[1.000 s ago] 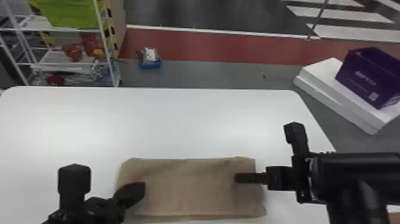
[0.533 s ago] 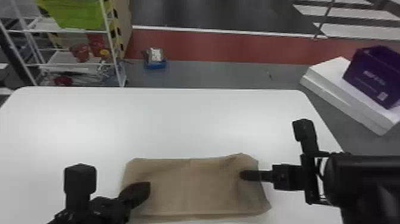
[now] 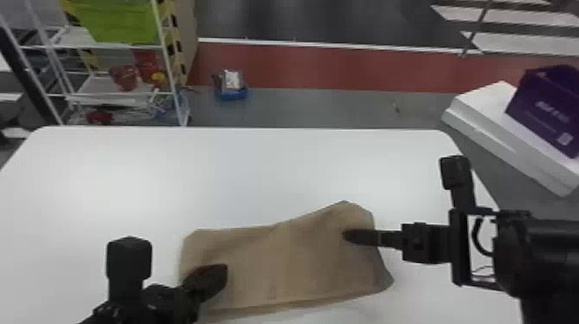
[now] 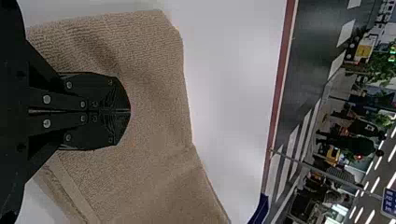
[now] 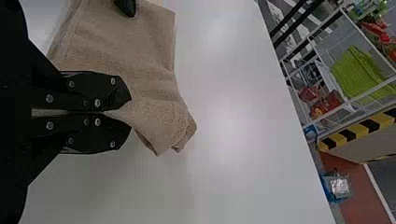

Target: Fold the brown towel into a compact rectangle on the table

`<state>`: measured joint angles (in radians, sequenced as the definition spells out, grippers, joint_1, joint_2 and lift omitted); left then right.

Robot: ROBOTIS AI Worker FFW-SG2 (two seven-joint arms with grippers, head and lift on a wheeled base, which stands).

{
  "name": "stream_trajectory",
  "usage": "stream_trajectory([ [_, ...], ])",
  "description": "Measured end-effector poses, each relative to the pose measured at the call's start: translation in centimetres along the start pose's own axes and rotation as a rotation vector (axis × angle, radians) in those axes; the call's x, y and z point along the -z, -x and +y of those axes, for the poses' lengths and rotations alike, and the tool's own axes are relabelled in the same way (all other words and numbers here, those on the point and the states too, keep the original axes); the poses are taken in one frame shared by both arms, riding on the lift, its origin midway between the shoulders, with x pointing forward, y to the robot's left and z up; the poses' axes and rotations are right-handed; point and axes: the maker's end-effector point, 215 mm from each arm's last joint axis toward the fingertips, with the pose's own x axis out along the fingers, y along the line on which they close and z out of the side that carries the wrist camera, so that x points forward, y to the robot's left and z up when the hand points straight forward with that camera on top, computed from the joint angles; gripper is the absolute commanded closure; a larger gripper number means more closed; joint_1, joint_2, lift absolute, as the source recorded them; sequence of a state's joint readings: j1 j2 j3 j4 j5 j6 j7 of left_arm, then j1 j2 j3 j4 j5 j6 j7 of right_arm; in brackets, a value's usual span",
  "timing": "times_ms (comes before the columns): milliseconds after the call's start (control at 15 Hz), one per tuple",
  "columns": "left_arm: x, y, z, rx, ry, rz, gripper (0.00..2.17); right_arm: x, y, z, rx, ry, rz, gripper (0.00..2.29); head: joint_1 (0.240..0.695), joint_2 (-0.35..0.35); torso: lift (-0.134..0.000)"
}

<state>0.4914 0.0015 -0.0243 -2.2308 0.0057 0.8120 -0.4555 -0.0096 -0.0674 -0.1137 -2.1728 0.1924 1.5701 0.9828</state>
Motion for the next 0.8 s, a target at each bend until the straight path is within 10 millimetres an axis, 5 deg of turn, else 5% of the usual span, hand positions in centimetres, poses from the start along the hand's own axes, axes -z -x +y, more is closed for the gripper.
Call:
stream_trajectory([
  [800,0.7,-0.4,-1.3,0.021,-0.006,0.025,1.82,-4.5,-3.4,7.7,-0.117,0.097,-0.032,1.3,0.695,0.023,-0.124],
])
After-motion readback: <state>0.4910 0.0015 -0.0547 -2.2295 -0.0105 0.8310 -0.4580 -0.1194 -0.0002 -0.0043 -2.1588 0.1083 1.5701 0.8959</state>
